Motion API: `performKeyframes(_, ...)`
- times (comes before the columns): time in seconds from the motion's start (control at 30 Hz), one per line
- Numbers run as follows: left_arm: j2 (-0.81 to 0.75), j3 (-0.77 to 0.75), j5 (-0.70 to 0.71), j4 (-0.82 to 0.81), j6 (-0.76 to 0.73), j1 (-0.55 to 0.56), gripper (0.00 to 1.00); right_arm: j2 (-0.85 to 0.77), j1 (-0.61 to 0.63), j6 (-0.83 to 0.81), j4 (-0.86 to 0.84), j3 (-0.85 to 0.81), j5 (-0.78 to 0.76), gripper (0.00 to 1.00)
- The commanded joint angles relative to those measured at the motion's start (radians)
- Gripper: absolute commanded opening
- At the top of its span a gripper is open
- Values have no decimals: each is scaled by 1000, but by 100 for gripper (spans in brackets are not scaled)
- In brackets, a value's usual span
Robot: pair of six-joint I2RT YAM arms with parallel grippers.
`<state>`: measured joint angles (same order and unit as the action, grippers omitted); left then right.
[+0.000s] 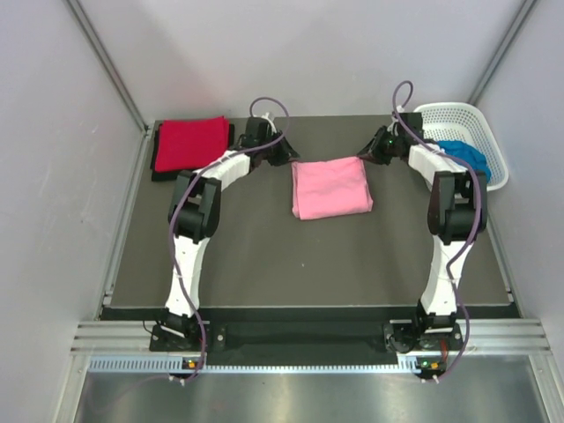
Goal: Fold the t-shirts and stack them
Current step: Fold the tshirt
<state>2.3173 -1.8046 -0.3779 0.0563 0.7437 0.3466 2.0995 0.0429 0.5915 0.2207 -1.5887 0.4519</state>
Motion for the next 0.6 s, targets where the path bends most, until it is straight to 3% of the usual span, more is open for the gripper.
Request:
performKeyframes(0.0,14,-100,-73,-82,-67,-34,29,22,-18,-82,11,-129,37,27)
performKeyframes(0.07,-16,-114,-52,-12,-104,-41,31,7,-24,-125,70,-175,39,36)
performKeyframes(0.1,-35,-113,-32,13,-142,-40,32,-7,-28,-165,138,-178,21,46)
performKeyframes(0.2,-113,-56,-16,59,-170,-26,32,-93,-28,-244,219,-130,8,56)
performKeyframes(0.3,-197,112,-50,35,-168,2,30,-179,-28,-308,262,-25,56,65)
performKeyframes(0.4,-281,256,-67,-24,-170,48,29,-242,-26,-364,299,70,86,65)
performKeyframes(0.57,-329,358,-64,-45,-175,120,28,-286,-26,-410,329,154,120,61)
